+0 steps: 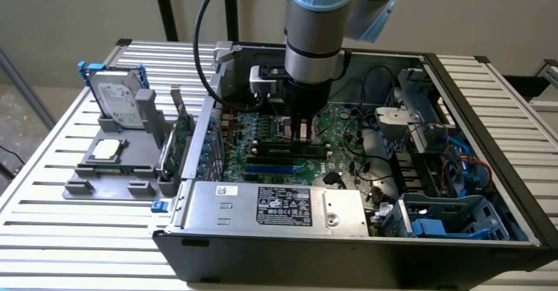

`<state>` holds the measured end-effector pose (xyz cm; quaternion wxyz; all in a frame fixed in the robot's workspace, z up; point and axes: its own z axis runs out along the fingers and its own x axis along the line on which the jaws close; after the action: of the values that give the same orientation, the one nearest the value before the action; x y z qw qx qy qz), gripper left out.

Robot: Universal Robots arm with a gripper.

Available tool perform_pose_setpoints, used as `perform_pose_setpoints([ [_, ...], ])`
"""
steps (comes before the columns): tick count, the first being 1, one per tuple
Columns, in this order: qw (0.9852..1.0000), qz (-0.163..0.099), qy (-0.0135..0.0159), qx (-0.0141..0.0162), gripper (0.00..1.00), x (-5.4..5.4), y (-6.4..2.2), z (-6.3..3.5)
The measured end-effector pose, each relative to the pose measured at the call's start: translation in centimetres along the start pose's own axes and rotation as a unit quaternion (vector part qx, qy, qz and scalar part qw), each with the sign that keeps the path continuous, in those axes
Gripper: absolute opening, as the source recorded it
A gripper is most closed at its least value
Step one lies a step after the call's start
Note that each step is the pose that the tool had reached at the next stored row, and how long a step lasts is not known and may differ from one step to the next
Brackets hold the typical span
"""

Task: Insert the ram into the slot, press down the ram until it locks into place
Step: 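Insert the ram into the slot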

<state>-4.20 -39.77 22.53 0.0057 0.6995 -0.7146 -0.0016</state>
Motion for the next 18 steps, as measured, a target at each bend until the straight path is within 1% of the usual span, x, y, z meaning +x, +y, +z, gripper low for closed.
perform_pose_setpoints([
  [7, 1.0000, 0.000, -0.0012, -0.0001, 0.21, 0.0, 0.10, -1.72],
  [8, 1.0000, 0.000, -0.0013, -0.0001, 0.19, 0.0, 0.11, -1.80],
  [9, 1.0000, 0.000, -0.0015, 0.0000, 0.12, 0.0, 0.11, -1.80],
  [10, 1.0000, 0.000, -0.0019, -0.0001, 0.12, 0.0, 0.11, -1.82],
  [11, 1.0000, 0.000, -0.0019, -0.0001, 0.11, 0.0, 0.11, -1.82],
  [18, 1.0000, 0.000, -0.0018, -0.0001, 0.11, 0.0, 0.11, -1.83],
])
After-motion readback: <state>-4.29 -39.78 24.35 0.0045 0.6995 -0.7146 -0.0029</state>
